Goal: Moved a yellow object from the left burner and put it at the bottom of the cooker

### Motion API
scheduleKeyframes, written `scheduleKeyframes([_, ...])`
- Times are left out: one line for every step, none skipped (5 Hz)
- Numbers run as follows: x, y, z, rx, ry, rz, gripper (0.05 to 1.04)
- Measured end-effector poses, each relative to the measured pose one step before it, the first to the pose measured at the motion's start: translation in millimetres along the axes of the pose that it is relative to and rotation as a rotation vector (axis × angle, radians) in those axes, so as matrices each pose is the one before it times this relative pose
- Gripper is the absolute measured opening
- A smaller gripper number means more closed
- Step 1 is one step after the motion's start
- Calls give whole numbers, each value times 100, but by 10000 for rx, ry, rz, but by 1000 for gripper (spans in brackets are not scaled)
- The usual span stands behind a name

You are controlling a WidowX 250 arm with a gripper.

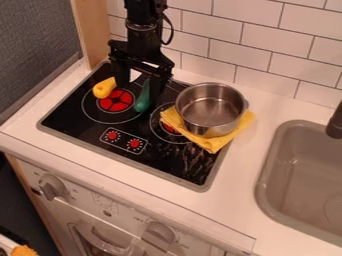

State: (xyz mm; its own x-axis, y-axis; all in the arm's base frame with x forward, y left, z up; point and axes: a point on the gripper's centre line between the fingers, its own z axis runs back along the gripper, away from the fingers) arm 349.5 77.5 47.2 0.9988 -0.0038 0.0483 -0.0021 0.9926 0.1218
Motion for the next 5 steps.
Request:
scheduleKeyframes([-430,-247,-1342,-82,404,-36,1001])
scheduleKeyframes([-33,2900,247,30,-13,620,1001])
scheduleKeyframes([147,3039,2,-85,21,677,1001])
scheduleKeyframes([765,1228,-1476,-404,216,45,1001])
scheduleKeyframes([253,831,-1960,-6,434,219,1000])
